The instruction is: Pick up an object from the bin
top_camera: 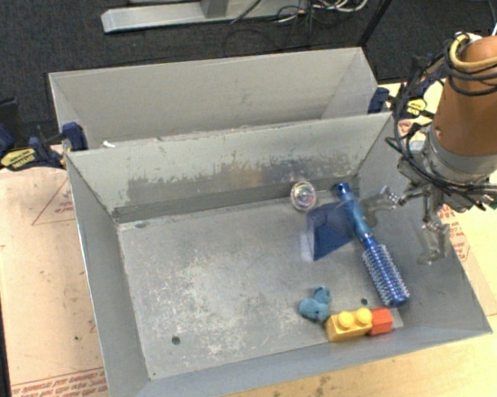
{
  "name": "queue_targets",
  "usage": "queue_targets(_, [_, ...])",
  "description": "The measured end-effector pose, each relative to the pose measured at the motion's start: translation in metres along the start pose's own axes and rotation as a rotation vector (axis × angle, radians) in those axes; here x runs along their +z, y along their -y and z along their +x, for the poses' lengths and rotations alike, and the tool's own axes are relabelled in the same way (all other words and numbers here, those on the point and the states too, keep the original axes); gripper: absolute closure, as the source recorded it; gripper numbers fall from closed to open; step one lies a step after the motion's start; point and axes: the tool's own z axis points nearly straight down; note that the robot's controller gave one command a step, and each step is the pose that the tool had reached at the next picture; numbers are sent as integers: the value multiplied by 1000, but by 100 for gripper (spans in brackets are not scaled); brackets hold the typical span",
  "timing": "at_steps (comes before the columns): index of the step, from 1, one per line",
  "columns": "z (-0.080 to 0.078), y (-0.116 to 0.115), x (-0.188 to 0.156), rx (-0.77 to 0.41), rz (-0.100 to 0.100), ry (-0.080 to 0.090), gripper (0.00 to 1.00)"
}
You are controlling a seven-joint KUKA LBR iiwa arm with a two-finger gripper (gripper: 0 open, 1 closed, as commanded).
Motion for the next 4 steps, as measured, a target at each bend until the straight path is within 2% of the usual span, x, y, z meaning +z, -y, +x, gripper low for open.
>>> queue_targets(1, [-5,-6,51,35,-5,-4,0])
queue_targets(2, [-49,8,81,-457,-1,1,0])
queue_targets(3, [-80,43,99,-887,-3,4,0])
queue_targets(4, [-52,49,83,-966,-2,13,0])
